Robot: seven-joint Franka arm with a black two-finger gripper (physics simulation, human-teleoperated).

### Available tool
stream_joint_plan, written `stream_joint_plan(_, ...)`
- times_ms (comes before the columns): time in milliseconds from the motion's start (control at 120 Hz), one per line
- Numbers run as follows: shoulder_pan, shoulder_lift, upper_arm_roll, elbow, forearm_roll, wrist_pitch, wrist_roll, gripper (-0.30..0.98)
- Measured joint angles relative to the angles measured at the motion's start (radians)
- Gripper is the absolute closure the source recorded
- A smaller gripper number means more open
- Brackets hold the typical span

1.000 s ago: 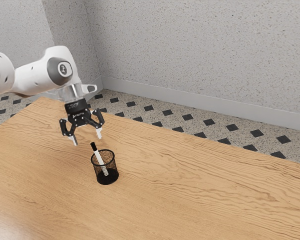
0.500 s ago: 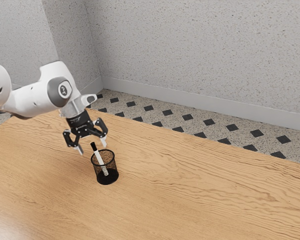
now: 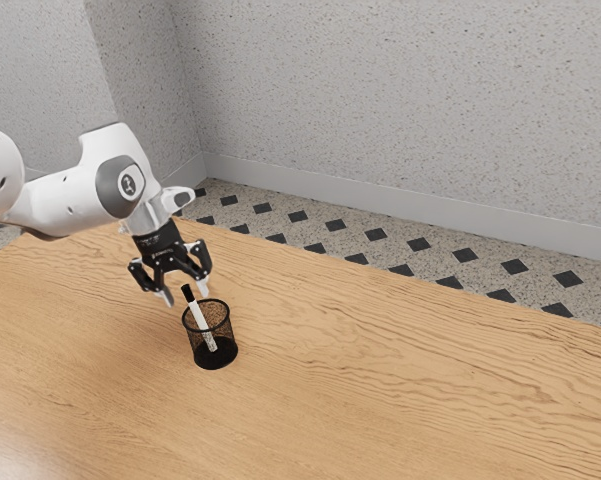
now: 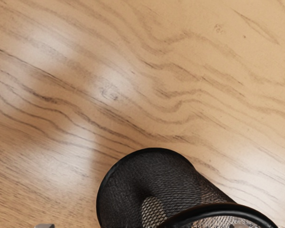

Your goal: Take the marker out of the pen holder and place it to the left of the pen holder.

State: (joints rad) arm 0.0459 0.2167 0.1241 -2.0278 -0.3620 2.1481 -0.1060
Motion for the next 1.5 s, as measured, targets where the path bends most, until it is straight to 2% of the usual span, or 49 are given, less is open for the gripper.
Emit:
stream_joint_plan(342, -0.022, -0.007, 0.000, -0.002, -0.006, -0.011, 0.018, 0.33)
stream_joint_plan(858, -0.017, -0.006, 0.002, 0.010, 0.002, -0.022, 0.034, 0.68)
stream_joint_plan(1142, -0.016, -0.034, 0.009, 0.034, 0.030, -0.045, 0.026, 0.75)
stream_joint_plan(1292, -0.006, -0.209, 0.035, 0.061, 0.113, -0.145, 0.005, 0.77)
stream_joint_plan(1358, 0.005, -0.245, 0.038, 0.110, 0.163, -0.209, -0.007, 0.77)
stream_joint_plan(1425, 0.019, -0.248, 0.036, 0.142, 0.237, -0.276, -0.017, 0.78)
stream_joint_plan(1500, 0.019, -0.225, 0.045, 0.161, 0.354, -0.354, -0.026, 0.78)
